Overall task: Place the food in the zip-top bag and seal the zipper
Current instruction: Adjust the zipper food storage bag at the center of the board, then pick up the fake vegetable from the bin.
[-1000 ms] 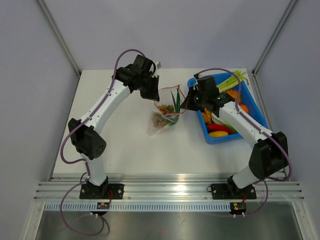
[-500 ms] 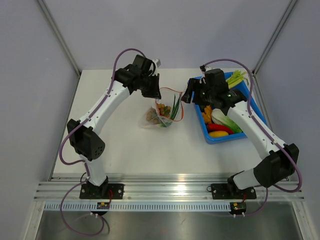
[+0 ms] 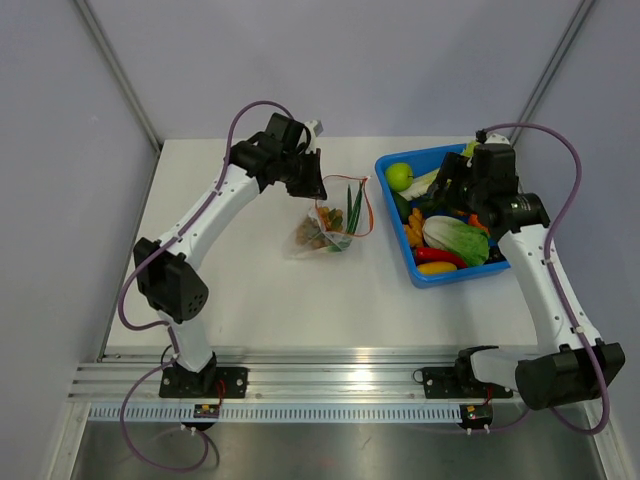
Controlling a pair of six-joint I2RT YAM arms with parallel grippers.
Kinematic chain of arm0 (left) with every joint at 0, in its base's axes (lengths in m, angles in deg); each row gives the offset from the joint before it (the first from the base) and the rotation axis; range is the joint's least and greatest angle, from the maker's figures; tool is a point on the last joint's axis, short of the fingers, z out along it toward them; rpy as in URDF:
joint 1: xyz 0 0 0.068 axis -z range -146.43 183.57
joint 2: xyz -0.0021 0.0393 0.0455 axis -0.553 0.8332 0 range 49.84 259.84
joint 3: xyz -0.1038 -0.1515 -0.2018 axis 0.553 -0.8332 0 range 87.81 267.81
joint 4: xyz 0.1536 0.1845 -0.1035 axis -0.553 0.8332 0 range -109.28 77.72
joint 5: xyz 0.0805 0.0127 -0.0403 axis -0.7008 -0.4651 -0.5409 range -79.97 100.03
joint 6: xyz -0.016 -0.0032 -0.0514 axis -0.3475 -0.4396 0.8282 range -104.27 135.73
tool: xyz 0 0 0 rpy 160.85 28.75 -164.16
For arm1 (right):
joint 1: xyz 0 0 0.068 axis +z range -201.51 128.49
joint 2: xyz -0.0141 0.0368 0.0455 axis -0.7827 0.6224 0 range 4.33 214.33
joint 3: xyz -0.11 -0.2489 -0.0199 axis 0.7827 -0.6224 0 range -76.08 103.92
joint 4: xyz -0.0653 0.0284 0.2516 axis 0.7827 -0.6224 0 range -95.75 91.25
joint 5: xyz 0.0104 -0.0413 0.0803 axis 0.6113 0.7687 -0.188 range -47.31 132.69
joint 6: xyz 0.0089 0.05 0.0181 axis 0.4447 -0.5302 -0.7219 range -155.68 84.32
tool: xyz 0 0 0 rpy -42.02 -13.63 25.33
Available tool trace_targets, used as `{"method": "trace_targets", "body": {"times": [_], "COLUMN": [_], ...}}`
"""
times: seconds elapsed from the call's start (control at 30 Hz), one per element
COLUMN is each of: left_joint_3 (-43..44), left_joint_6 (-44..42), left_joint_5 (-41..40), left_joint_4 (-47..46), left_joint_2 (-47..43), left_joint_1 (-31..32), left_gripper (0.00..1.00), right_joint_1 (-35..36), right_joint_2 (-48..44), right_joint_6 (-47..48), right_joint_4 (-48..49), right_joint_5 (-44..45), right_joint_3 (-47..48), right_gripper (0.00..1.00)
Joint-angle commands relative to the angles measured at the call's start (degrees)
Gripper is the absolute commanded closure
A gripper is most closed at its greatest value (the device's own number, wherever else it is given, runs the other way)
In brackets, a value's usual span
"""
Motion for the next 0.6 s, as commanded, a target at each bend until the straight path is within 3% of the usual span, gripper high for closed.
{"method": "trace_targets", "body": {"times": [0.0,0.2,0.33,0.43,0.57], "left_joint_3": [-1.8,-2.2,-2.2,-2.4,-2.8], "left_joint_6": [0.5,0.4,0.1,-0.1,-0.3], "left_joint_5": [4.0,4.8,5.4,5.6,6.3], "left_joint_4": [-4.8,-4.8,-4.9,-4.9,-5.2], "left_joint_2": [-4.4,-4.5,-4.4,-4.3,-3.8], "left_joint_1": [-0.2,-0.2,-0.2,-0.2,-0.1], "left_gripper": [1.00,1.00,1.00,1.00,1.00], "right_joint_1": [-0.1,-0.1,-0.1,-0.1,0.3], "right_joint_2": [-0.2,0.5,1.8,1.8,0.1], "right_joint_6": [1.6,4.6,7.1,9.5,19.2], "right_joint_4": [-2.8,-1.2,1.3,4.8,16.3], "right_joint_5": [7.7,12.8,15.2,15.6,12.1], "right_joint_3": [-4.7,-11.7,-14.3,-16.2,-22.4], "right_gripper": [0.21,0.22,0.18,0.18,0.19]}}
